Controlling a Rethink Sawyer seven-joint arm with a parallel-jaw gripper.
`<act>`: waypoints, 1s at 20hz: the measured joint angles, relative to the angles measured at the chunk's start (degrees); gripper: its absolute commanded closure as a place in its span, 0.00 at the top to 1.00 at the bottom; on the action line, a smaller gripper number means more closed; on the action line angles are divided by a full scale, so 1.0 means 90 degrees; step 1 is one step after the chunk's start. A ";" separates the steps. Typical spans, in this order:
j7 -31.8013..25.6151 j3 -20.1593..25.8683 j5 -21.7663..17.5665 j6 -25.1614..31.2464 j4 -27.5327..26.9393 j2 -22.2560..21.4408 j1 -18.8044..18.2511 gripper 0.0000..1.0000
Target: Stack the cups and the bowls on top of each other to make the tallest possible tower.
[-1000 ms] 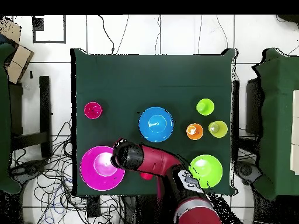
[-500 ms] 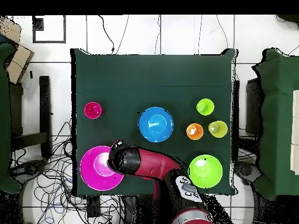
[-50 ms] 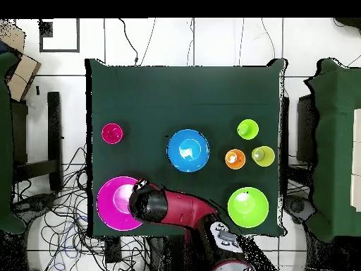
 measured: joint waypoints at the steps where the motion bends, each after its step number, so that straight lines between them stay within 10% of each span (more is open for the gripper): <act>1: 0.0000 0.0000 -0.0039 -0.0052 0.0083 -0.0005 -0.0022 1.00; 20: 0.0000 -0.0003 -0.0464 -0.0767 0.1108 -0.0078 -0.0156 1.00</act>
